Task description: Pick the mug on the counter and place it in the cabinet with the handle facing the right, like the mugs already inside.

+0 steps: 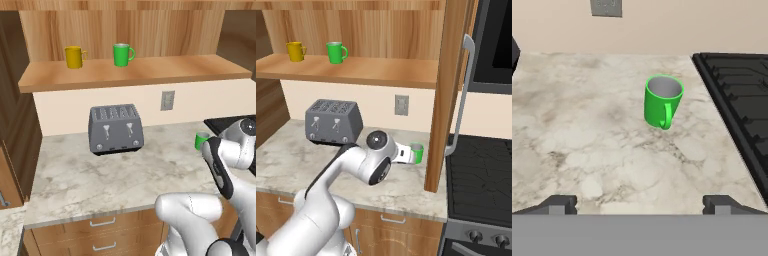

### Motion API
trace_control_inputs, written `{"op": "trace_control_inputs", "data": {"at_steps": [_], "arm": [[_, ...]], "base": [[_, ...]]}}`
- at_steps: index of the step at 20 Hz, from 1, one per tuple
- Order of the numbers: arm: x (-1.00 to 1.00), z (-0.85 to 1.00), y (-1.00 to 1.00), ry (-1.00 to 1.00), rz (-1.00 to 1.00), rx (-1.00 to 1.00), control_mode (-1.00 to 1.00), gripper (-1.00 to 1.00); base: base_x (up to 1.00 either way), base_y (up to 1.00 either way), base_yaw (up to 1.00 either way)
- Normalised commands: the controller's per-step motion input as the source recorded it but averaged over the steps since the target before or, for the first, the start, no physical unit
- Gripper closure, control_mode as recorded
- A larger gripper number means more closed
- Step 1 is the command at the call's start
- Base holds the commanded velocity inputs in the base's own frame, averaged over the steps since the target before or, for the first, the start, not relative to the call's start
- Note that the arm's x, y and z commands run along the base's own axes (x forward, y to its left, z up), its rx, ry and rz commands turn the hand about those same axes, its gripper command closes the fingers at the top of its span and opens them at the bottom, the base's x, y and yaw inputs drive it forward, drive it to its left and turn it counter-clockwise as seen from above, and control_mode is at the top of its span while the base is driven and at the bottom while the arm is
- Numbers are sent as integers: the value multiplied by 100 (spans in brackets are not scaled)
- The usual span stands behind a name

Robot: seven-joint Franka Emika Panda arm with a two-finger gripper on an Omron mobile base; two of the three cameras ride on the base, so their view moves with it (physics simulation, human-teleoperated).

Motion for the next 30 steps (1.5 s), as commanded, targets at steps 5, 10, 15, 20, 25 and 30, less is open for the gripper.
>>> {"op": "trace_control_inputs", "data": {"at_steps": [5,10,15,20,25,30], "arm": [[49,-20,-32,0,-3,0,-100,-100],[28,-18,-21,0,0,0,-100,-100],[28,-16,-17,0,0,2,-100,-100],[33,-19,-15,0,0,2,-100,-100],[33,-22,-13,0,0,1,-100,-100],[16,-21,-13,0,0,0,-100,-100]], "base": [[0,0,0],[0,0,0],[0,0,0],[0,0,0],[0,0,0],[0,0,0]]}}
